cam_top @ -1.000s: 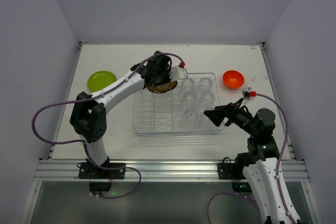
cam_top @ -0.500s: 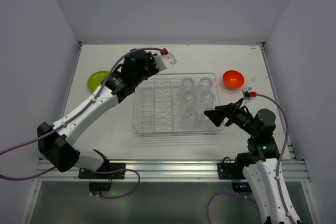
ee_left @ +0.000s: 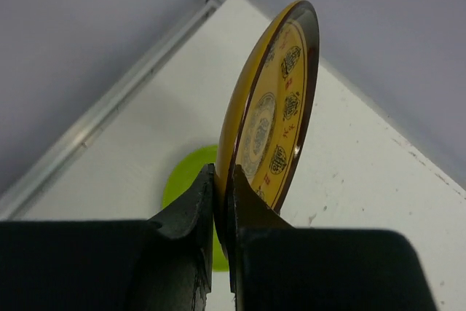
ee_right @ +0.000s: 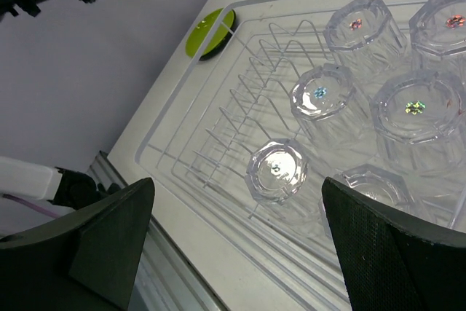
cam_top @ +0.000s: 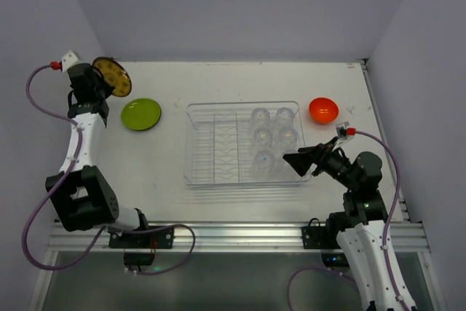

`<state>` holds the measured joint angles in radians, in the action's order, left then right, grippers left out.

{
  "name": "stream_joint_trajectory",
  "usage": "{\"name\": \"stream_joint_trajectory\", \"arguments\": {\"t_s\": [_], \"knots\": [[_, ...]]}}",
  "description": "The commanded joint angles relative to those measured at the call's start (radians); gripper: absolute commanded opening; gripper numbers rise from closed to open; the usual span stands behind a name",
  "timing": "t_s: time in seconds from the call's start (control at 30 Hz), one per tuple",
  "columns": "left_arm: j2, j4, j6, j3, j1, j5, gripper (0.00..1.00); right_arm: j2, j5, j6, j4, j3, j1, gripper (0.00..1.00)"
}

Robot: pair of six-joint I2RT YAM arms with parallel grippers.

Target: Unload the mixed dishes from the dish rack

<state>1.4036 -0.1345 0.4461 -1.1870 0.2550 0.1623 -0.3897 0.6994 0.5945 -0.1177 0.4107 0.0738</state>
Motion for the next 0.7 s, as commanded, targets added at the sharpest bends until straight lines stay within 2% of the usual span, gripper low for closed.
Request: {"name": "stream_joint_trajectory", "arguments": {"t_s": [0.0, 0.13, 0.2, 0.27, 0.47, 0.57, 0.67], "knots": [[0.076, 0.046, 0.304, 0.059, 0.041, -0.153, 0.00, 0.014, 0.002, -0.002, 0.036, -0.004, 0.004, 0.99], [0.133, 0.156, 0.410, 0.132, 0.157, -0.308, 0.00, 0.015, 0.005, -0.002, 0.038, -0.006, 0.003, 0.99], [0.198, 0.080, 0.421, 0.094, 0.179, -0.331, 0.00, 0.014, 0.005, -0.002, 0.038, -0.006, 0.004, 0.99], [0.239, 0.081, 0.410, 0.093, 0.190, -0.389, 0.00, 0.011, 0.005, -0.002, 0.038, -0.004, 0.003, 0.99], [0.273, 0.150, 0.393, 0.145, 0.205, -0.425, 0.00, 0.002, 0.009, -0.002, 0.038, -0.003, 0.004, 0.99], [0.285, 0.159, 0.384, 0.144, 0.204, -0.455, 0.06, 0.002, 0.009, -0.002, 0.038, -0.003, 0.004, 0.99], [0.290, 0.151, 0.352, 0.135, 0.205, -0.461, 0.07, 0.002, 0.009, -0.002, 0.038, -0.003, 0.004, 0.99]]}}
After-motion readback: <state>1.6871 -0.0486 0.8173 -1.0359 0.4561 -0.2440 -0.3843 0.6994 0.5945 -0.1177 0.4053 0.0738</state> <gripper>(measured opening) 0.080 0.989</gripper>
